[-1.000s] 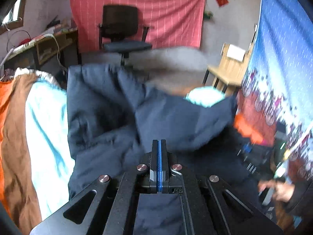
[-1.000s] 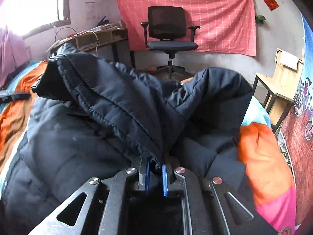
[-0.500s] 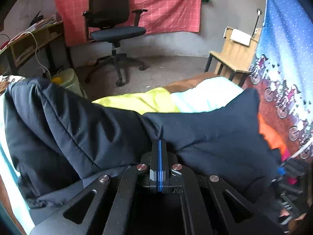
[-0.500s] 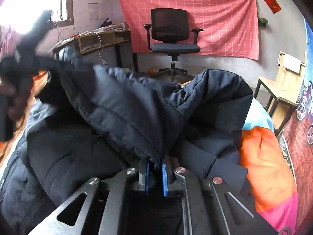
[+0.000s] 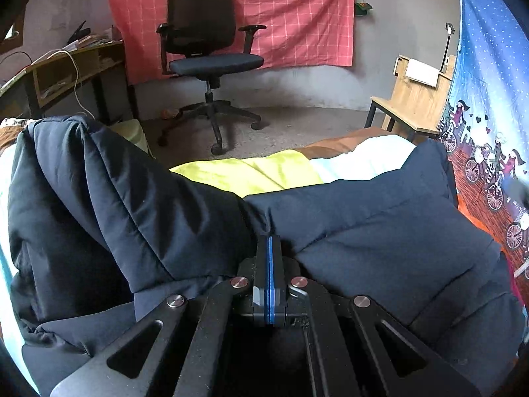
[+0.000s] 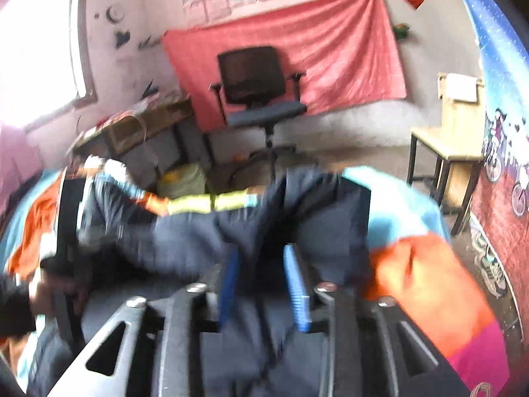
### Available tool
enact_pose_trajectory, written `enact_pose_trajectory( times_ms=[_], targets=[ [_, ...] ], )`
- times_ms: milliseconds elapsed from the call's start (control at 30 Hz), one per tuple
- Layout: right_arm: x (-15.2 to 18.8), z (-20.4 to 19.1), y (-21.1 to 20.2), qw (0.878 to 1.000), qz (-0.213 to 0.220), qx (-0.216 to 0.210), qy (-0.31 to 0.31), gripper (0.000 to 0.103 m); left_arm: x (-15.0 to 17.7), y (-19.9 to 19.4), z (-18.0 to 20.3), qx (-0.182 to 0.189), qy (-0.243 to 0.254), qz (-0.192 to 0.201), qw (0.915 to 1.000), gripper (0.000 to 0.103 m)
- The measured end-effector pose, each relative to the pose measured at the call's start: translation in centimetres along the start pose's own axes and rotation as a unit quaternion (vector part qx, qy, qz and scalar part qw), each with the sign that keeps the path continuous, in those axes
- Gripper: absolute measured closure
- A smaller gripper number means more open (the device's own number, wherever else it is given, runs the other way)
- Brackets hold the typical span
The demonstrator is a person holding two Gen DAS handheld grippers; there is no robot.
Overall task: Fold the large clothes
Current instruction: 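Carry the held hem over the folded sleeves toward the collar with both tools, then lower the hem onto the jacket and open both tools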
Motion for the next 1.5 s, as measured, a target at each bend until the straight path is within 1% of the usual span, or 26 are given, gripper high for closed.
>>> enact_pose_trajectory(
  times_ms=[67, 133, 167, 200, 267, 300, 367, 433, 467, 500, 567, 633, 733, 800, 867, 967, 1033, 1067, 1133, 1167, 1200, 1233, 1267, 1367, 1400, 1500],
  targets=[
    [-1.2, -2.0, 2.9, 1.000, -0.017, -0.012, -0.016, 0.063, -0.1, 0.1, -0.1, 0.000, -0.001, -0.001, 1.0000, 0.103],
    [-1.5, -3.7, 6.2, 0.998, -0.038, -0.012, -0.055, 0.063, -0.1, -0.1, -0.3, 0.002, -0.008, -0.002, 1.0000, 0.103],
    [-1.4, -4.2, 8.0, 0.995, -0.047, 0.004, -0.084, 0.064, -0.1, -0.2, -0.6, 0.001, -0.015, 0.000, 0.9999, 0.103],
    [-1.2, -4.0, 9.4, 0.993, -0.054, 0.024, -0.102, 0.068, 0.0, -0.2, -0.8, 0.000, -0.021, 0.001, 0.9998, 0.103],
    [-0.7, -2.3, 12.0, 0.989, -0.071, 0.078, -0.107, 0.071, 0.0, 0.0, -1.4, 0.003, -0.034, 0.004, 0.9994, 0.102],
    [-0.4, -0.8, 13.0, 0.987, -0.083, 0.100, -0.090, 0.081, -0.1, 0.2, -1.4, 0.004, -0.038, 0.006, 0.9992, 0.102],
    [0.6, 2.0, 14.5, 0.988, -0.119, 0.097, -0.027, 0.086, 0.0, 0.7, -1.3, 0.002, -0.041, 0.008, 0.9991, 0.102],
    [1.5, 4.5, 15.6, 0.985, -0.141, 0.096, 0.025, 0.103, 0.0, 1.1, -1.4, -0.002, -0.039, 0.008, 0.9992, 0.102],
    [1.8, 5.2, 15.9, 0.984, -0.148, 0.087, 0.050, 0.103, 0.1, 1.3, -1.4, -0.001, -0.041, 0.008, 0.9991, 0.102],
    [2.2, 6.0, 16.4, 0.982, -0.158, 0.067, 0.082, 0.103, 0.1, 1.6, -1.5, 0.002, -0.045, 0.008, 0.9989, 0.102],
    [2.5, 6.9, 17.1, 0.977, -0.173, 0.046, 0.113, 0.103, 0.4, 2.2, -1.9, 0.018, -0.061, 0.010, 0.9979, 0.102],
    [2.8, 7.3, 17.7, 0.973, -0.185, 0.031, 0.133, 0.103, 0.5, 2.8, -2.4, 0.029, -0.077, 0.011, 0.9965, 0.102],
    [2.9, 7.9, 18.5, 0.966, -0.204, 0.019, 0.157, 0.103, 0.5, 3.3, -3.0, 0.035, -0.090, 0.010, 0.9953, 0.102],
    [2.9, 8.1, 18.7, 0.964, -0.212, 0.019, 0.162, 0.103, 0.4, 3.1, -3.2, 0.034, -0.091, 0.006, 0.9952, 0.102],
    [2.8, 8.0, 18.4, 0.964, -0.213, 0.023, 0.157, 0.103, 0.1, 2.5, -3.2, 0.027, -0.083, -0.001, 0.9961, 0.102],
    [2.6, 7.4, 17.8, 0.971, -0.202, 0.053, 0.116, 0.103, -0.9, 0.6, -2.9, 0.015, -0.058, -0.008, 0.9982, 0.102],
    [2.1, 6.7, 16.9, 0.975, -0.191, 0.073, 0.084, 0.103, -2.3, -1.4, -3.2, 0.011, -0.034, 0.013, 0.9993, 0.102],
    [1.5, 6.0, 16.2, 0.979, -0.179, 0.076, 0.069, 0.100, -2.8, -1.8, -3.5, 0.003, -0.030, 0.022, 0.9993, 0.102],
    [0.7, 4.7, 14.6, 0.985, -0.151, 0.074, 0.037, 0.095, -4.3, -2.9, -5.0, -0.009, -0.036, 0.041, 0.9985, 0.102],
    [0.4, 3.9, 13.8, 0.988, -0.139, 0.068, 0.021, 0.093, -4.9, -3.1, -5.9, -0.012, -0.045, 0.047, 0.9978, 0.102],
    [0.1, 2.8, 12.9, 0.990, -0.128, 0.057, -0.001, 0.090, -5.4, -3.0, -7.3, -0.024, -0.056, 0.046, 0.9971, 0.102],
    [0.3, 2.1, 12.5, 0.991, -0.126, 0.052, -0.015, 0.087, -5.4, -2.4, -8.7, -0.042, -0.068, 0.028, 0.9964, 0.102],
    [0.6, 1.4, 12.2, 0.990, -0.128, 0.052, -0.032, 0.087, -5.0, -1.4, -9.9, -0.053, -0.080, 0.003, 0.9954, 0.102],
    [1.1, -0.1, 10.9, 0.989, -0.121, 0.049, -0.067, 0.087, -2.7, 0.9, -12.7, -0.063, -0.115, -0.064, 0.9893, 0.102],
    [1.2, -0.5, 10.3, 0.989, -0.119, 0.042, -0.071, 0.087, -1.9, 1.2, -13.2, -0.058, -0.125, -0.075, 0.9875, 0.102],
    [1.9, -1.3, 9.8, 0.988, -0.132, 0.025, -0.077, 0.086, 0.1, 2.0, -13.9, -0.039, -0.158, -0.085, 0.9829, 0.102]
  ],
)
Point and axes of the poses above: each gripper's, at about its wrist camera, not at the fingertips, and y roughly the way its jaws point, z to its right, x to its underside, the point moved 9 cm from there along y, roughly the way its jaws point, and after that the axes turned 14 degrees about y, right-handed, at the moved point
